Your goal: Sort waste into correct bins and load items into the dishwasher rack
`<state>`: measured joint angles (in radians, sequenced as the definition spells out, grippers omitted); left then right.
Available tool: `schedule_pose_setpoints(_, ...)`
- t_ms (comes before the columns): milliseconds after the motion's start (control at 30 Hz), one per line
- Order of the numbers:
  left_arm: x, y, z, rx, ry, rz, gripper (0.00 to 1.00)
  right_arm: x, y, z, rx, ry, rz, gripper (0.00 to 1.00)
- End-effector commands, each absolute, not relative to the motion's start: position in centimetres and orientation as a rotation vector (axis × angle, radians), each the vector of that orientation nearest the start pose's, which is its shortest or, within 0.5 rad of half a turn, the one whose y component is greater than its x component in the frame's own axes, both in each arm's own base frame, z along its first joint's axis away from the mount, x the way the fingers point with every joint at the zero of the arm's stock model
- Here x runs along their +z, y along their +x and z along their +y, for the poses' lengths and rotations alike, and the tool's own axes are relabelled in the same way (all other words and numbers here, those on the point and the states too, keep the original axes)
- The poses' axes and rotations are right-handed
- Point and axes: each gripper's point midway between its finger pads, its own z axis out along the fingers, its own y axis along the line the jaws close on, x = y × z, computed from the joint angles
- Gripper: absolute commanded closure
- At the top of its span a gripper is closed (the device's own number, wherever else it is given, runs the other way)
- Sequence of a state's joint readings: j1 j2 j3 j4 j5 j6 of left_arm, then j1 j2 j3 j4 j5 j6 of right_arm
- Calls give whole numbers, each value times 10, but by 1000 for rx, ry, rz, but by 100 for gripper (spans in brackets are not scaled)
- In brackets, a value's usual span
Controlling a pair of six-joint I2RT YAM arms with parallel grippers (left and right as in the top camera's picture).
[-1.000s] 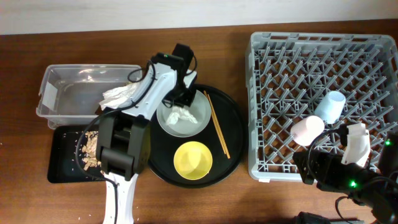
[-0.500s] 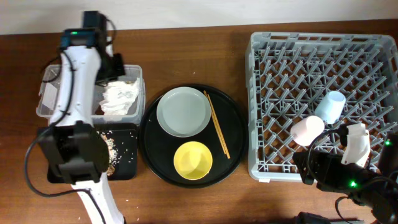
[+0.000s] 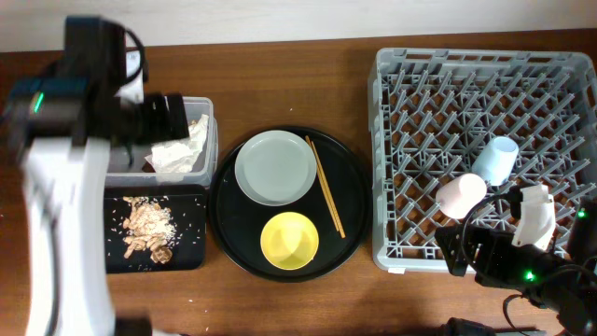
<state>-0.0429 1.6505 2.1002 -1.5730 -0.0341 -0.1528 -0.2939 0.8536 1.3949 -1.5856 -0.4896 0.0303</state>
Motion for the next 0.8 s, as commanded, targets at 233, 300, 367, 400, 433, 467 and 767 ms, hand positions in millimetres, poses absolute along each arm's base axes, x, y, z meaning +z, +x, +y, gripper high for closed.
schedule_pose_setpoints(233, 427, 203, -44, -175, 88, 2296, 1, 297, 156, 37, 526, 232, 2498, 1)
schedule_pose_setpoints(300, 443, 175, -38, -190, 83, 2209, 1, 297, 156, 37, 526, 232, 2497, 1)
schedule_pose_setpoints(367, 443, 153, -28, -161, 80, 2193, 1, 297, 156, 37, 526, 232, 2498, 1)
schedule_pose_setpoints(400, 445, 145, -20, -119, 62, 2172, 1, 297, 156, 37, 526, 232, 2497, 1)
schedule_pose_setpoints(433, 450, 141, -14, -97, 43, 2136, 1, 297, 156, 37, 526, 232, 2498, 1)
schedule_pose_setpoints(467, 453, 141, -11, -81, 30, 2115, 1, 297, 156, 37, 526, 232, 2497, 1)
schedule_pose_setpoints(767, 415, 220, -16, -120, -34, 1904, 1, 297, 156, 37, 526, 232, 2498, 1)
